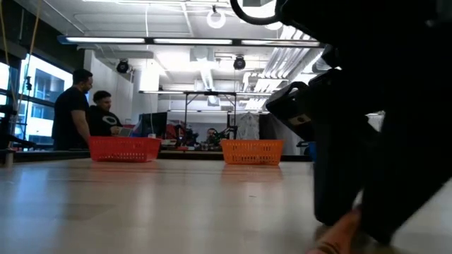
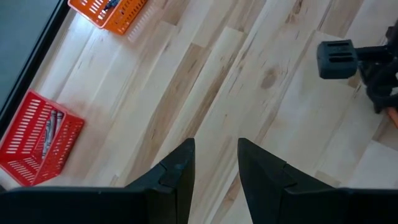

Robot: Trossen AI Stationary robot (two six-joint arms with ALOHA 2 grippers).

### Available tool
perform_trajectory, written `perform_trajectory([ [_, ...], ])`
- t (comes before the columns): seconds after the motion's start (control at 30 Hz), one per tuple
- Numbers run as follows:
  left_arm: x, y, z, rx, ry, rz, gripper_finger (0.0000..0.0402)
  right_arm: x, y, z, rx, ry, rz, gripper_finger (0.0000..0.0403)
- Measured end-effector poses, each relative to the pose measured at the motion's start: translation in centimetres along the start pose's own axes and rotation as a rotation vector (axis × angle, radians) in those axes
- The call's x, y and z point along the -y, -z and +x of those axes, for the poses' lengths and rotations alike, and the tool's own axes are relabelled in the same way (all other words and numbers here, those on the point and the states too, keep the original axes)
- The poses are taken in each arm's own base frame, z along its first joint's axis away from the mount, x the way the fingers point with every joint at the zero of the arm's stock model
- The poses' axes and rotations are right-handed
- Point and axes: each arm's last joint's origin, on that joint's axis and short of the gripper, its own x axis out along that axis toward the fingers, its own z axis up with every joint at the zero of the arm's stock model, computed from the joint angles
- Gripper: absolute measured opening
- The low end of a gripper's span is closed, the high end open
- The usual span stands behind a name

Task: Sort crayons
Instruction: Put the orange crayon into the blue bin

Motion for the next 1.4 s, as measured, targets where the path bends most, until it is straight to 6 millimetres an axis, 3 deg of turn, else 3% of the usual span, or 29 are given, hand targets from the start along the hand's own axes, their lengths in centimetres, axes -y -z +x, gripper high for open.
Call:
perform_trajectory([
  [0.4, 0.0, 0.0, 0.0, 0.001, 0.0, 0.0, 0.011, -0.5, 0.2, 0.0, -0.011, 0.024, -0.009, 0.0089],
  [0.7, 0.0, 0.0, 0.0, 0.001, 0.0, -0.007, 0.011, -0.5, 0.5, -0.2, -0.053, 0.014, 0.04, 0.0013],
  [1.0, 0.0, 0.0, 0.0, -0.001, 0.001, -0.009, 0.011, -0.6, 0.3, -0.6, -0.05, -0.008, 0.104, 0.0004],
  [1.13, 0.0, 0.1, 0.0, -0.005, 0.004, -0.01, 0.011, -0.7, -0.1, -2.2, -0.047, -0.015, 0.103, 0.0004],
  [1.4, 0.4, 0.5, -0.4, -0.004, 0.014, -0.007, 0.011, -0.9, -0.7, -8.0, -0.061, 0.084, 0.103, 0.0002],
])
